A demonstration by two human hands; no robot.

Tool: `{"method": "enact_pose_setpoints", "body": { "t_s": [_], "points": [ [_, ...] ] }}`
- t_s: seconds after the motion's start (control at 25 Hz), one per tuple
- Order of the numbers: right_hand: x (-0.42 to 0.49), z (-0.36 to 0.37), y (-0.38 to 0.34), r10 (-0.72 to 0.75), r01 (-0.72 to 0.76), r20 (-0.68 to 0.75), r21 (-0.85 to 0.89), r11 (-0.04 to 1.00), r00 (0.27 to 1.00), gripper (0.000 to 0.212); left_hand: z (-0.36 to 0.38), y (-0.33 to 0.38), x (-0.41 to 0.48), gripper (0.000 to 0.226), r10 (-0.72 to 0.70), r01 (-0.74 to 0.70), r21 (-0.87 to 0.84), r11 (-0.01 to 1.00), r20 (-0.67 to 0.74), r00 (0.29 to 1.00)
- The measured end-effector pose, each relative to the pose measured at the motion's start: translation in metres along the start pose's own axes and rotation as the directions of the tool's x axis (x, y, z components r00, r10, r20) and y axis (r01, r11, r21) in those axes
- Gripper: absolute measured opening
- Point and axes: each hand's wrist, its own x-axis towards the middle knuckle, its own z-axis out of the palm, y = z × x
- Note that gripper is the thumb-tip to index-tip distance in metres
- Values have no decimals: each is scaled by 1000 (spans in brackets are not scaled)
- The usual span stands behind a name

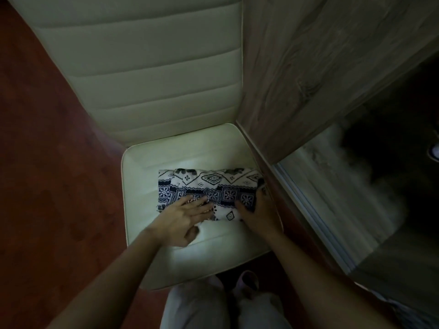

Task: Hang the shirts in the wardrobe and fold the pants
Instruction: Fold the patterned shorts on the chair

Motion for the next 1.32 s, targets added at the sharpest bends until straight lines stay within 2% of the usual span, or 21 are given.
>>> {"method": "enact_pose_setpoints", "body": {
  "t_s": [0.04, 0.08, 0.12, 0.16, 0.2, 0.24, 0.28, 0.32, 0.44, 0.6, 0.72, 0.8, 0.84, 0.88, 0.92, 0.96, 1.0, 1.04, 1.08, 1.16, 1.32],
  "points": [
    [-7, 0, 1, 13, -14, -16, -39, 999, 1000, 60, -8, -3, -1, 45, -16, 10, -62, 998, -100, 995],
    [-12, 1, 1, 27, -30, -56, -41, 999, 998, 63, -14, -3, -1, 40, -121, 95, -123, 988, -221, 968],
    [-12, 2, -1, 46, -49, -110, -23, 999, 993, 65, -21, -2, 2, 38, -332, 268, -221, 938, -341, 880],
    [-9, 5, -2, 77, -78, -156, 2, 997, 985, 65, -26, -2, 5, 39, -615, 487, -382, 785, -392, 684],
    [-4, 9, -3, 93, -90, -203, 22, 996, 975, 62, -30, -5, 9, 42, -862, 647, -570, 507, -311, 401],
    [2, 14, -4, 93, -86, -242, 39, 995, 966, 58, -33, -9, 15, 47, -981, 713, -673, 194, -128, 146],
    [7, 19, -4, 93, -81, -268, 54, 995, 959, 55, -32, -11, 21, 52, -998, 742, -668, -52, 62, -14],
    [12, 21, -7, 95, -77, -284, 73, 994, 954, 52, -29, -11, 28, 55, -983, 781, -603, -160, 167, -73],
    [25, 18, -15, 63, -13, -341, 147, 989, 938, 38, -22, -3, 37, 44, -994, 847, -523, -92, 99, -47],
    [41, -11, -11, 14, 23, -388, 89, 996, 921, 32, -18, -13, 24, 40, -996, 873, -481, -79, 7, -86],
    [52, -17, 2, -7, 7, -324, 1, 1000, 946, 32, -14, -16, 25, 41, -999, 881, -471, -51, 11, -52],
    [49, -14, -2, -16, 10, -368, -17, 1000, 930, 32, -17, -9, 30, 38, -998, 872, -489, 14, -59, -17],
    [45, -11, -6, -88, 58, -438, -82, 995, 894, 33, -19, -3, 32, 38, -991, 862, -498, 94, -129, 34],
    [39, -8, -10, -225, 146, -490, -194, 970, 842, 35, -21, 5, 34, 40, -972, 837, -503, 214, -195, 131],
    [32, -4, -11, -397, 261, -465, -331, 907, 792, 37, -20, 14, 36, 44, -930, 803, -474, 362, -243, 276],
    [26, 1, -7, -546, 367, -354, -460, 808, 759, 41, -14, 23, 37, 48, -865, 773, -388, 502, -250, 435],
    [22, 6, -1, -608, 425, -202, -550, 719, 768, 47, -6, 28, 36, 51, -793, 745, -272, 609, -215, 570],
    [21, 10, 6, -585, 430, -76, -603, 672, 807, 53, 4, 28, 35, 53, -744, 726, -166, 668, -158, 649],
    [23, 12, 14, -516, 400, 3, -634, 661, 857, 56, 13, 25, 34, 54, -729, 722, -100, 685, -98, 678],
    [33, 12, 25, -400, 332, 51, -658, 676, 915, 55, 22, 14, 34, 56, -746, 743, -90, 663, 4, 666],
    [49, 7, 24, -284, 271, 67, -570, 776, 956, 53, 15, -2, 34, 58, -732, 721, -256, 644, 66, 678]
  ]
}}
